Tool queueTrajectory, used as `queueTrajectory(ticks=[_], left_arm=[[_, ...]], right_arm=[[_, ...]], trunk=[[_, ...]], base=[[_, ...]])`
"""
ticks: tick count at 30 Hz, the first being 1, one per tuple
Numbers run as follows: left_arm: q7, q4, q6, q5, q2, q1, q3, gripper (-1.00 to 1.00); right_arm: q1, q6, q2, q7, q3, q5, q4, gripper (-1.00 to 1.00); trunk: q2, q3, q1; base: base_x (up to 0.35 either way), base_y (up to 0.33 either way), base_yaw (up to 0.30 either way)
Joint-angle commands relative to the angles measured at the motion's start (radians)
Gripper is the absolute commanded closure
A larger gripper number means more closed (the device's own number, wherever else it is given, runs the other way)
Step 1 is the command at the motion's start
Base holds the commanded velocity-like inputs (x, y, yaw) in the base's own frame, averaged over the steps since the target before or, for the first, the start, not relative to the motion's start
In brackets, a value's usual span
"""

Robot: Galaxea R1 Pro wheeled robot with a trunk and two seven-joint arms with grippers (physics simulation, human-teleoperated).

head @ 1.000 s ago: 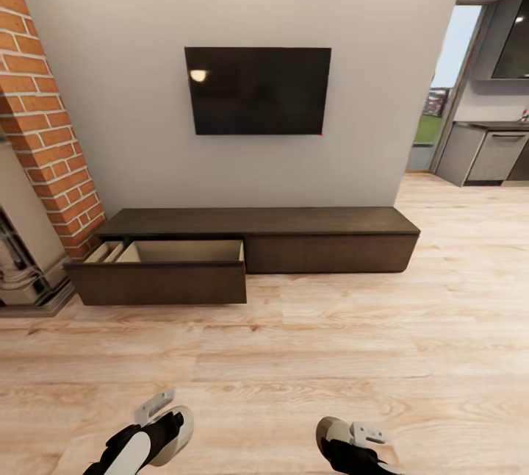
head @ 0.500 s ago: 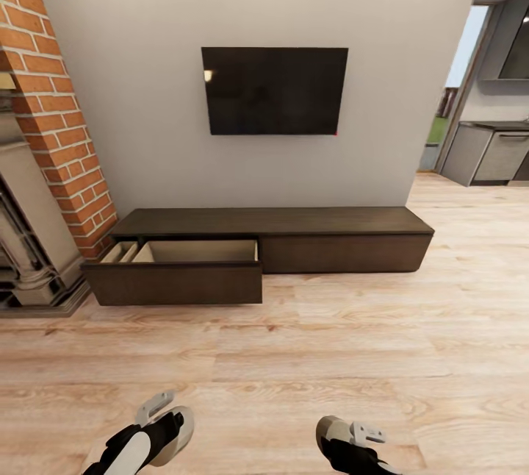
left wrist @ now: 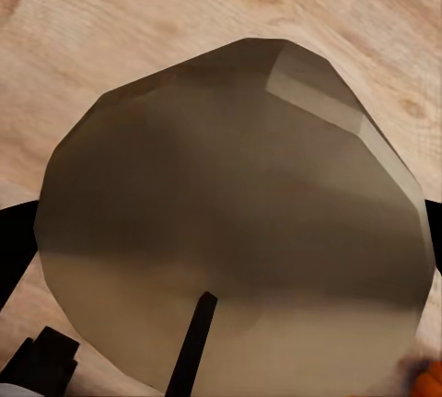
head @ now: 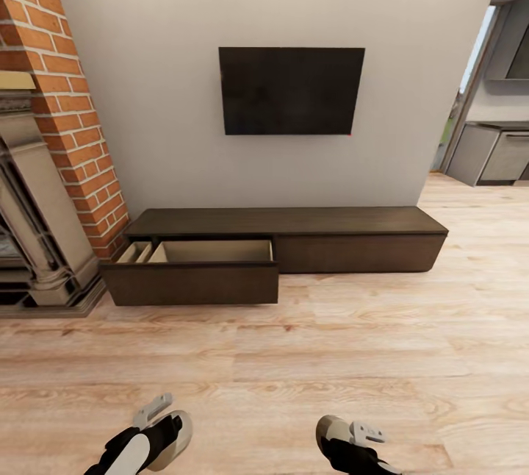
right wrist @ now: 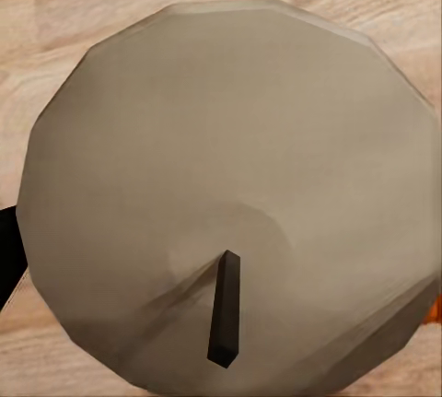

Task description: Place each of the two pumpkins and all three candles from the living room inside a cabinet in the living room (use any cabinet), then make sure every cabinet is closed, and position the cauldron so it is next to a table in the living room.

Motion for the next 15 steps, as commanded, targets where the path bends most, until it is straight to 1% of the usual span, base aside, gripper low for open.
queueTrajectory(ticks=[1, 4, 8, 15], left_arm=[[0.005, -0.001, 0.002, 0.002, 0.001, -0.001, -0.003, 1.0], [0.005, -0.001, 0.002, 0.001, 0.001, -0.001, -0.003, 1.0], [0.005, -0.001, 0.002, -0.001, 0.001, -0.001, -0.003, 1.0], [0.005, 0.0, 0.002, -0.003, 0.001, -0.001, -0.003, 1.0]], right_arm=[[-0.001, 0.003, -0.002, -0.01, 0.009, -0.01, -0.003, 1.0], [-0.001, 0.003, -0.002, -0.01, 0.008, -0.01, -0.003, 1.0], [-0.001, 0.003, -0.002, -0.01, 0.008, -0.01, -0.003, 1.0], [-0.001, 0.003, -0.002, -0.009, 0.008, -0.01, -0.003, 1.0]], trunk=[[-0.001, -0.001, 0.0], [-0.001, -0.001, 0.0], [-0.001, -0.001, 0.0], [-0.001, -0.001, 0.0]], base=[[0.0, 0.292, 0.0], [0.027, 0.292, 0.0], [0.098, 0.292, 0.0], [0.208, 0.273, 0.0]])
